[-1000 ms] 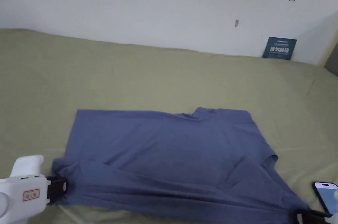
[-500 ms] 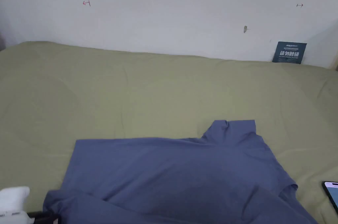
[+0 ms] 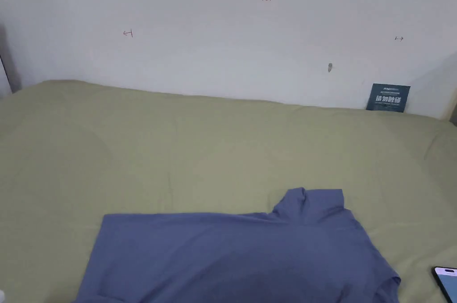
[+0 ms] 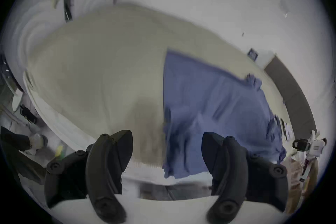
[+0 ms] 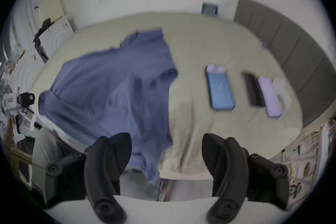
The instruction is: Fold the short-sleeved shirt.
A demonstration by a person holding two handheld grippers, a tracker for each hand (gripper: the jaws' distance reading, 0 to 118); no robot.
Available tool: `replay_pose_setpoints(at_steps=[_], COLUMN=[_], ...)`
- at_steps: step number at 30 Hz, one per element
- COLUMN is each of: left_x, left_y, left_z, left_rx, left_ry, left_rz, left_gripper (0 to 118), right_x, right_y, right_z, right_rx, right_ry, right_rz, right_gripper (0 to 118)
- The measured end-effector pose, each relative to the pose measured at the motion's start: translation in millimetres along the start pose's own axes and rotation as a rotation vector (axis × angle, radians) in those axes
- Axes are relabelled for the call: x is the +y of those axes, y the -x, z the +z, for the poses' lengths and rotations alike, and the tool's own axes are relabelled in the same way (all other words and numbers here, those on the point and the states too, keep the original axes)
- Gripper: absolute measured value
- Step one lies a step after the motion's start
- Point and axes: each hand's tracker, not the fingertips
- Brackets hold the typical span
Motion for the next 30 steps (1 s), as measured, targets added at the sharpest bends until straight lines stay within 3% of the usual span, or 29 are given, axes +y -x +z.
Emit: replay_pose_setpoints(at_steps=[4, 6, 7, 8, 9, 10, 12, 15, 19, 20, 21, 23, 24, 27, 30], left_x=[19.1, 23.4, 24.2, 24.3, 23.0, 20.7, 15.8, 15.2, 27.0, 36.5, 50.0, 82.2, 102.6, 156.2, 187.6], left_y=[-38.7, -66.0, -77.0, -91.6, -103.3, -114.9, -126.6, -130.6, -132.3, -129.9, -127.7, -120.9, -116.3, -100.2, -87.4], left_z=[44.2, 54.7, 56.9, 58.6, 58.0, 54.3, 47.1, 29.0, 8.1, 1.5, -7.2, -29.4, -45.4, -104.0, -174.3], left_rx=[-0.047, -0.069, -0.073, -0.069, -0.048, -0.024, -0.045, -0.065, -0.038, -0.034, -0.025, -0.031, -0.033, -0.078, 0.016], left_ry=[-0.303, -0.359, -0.371, -0.378, -0.385, -0.401, -0.425, -0.38, -0.387, -0.387, -0.386, -0.352, -0.273, -0.054, 0.155], left_rz=[-0.056, -0.114, -0.141, -0.178, -0.214, -0.248, -0.298, -0.285, -0.311, -0.318, -0.33, -0.332, -0.308, -0.228, -0.121], left_gripper=[83, 82, 76, 63, 39, 2, 1, 0, 0, 4, 15, 77, 99, 104, 104], right_x=[27.5, 38.2, 41.1, 42.7, 44.3, 45.4, 42.5, 45.3, 48.8, 51.8, 53.6, 56.6, 59.3, 62.0, 62.8], right_y=[31.4, 51.4, 61.2, 71.4, 81.2, 90.0, 102.4, 107.5, 111.7, 112.9, 112.1, 110.9, 111.4, 108.1, 103.1], right_z=[38.4, 49.0, 52.3, 51.9, 51.9, 49.5, 41.3, 30.6, 14.9, 14.0, 10.4, 3.3, 2.5, -8.6, -26.3], right_rx=[0.053, 0.065, 0.054, 0.034, 0.01, -0.026, -0.079, 0.017, 0.01, 0.016, 0.02, 0.022, 0.023, 0.03, 0.04], right_ry=[-0.287, -0.407, -0.461, -0.524, -0.552, -0.562, -0.612, -0.566, -0.538, -0.532, -0.525, -0.512, -0.505, -0.487, -0.47], right_rz=[-0.038, -0.036, -0.019, -0.001, 0.023, 0.046, 0.055, 0.016, 0.022, 0.022, 0.022, 0.029, 0.037, 0.046, 0.058], right_gripper=[84, 83, 78, 67, 48, 7, 0, 0, 0, 0, 0, 0, 0, 0, 0])
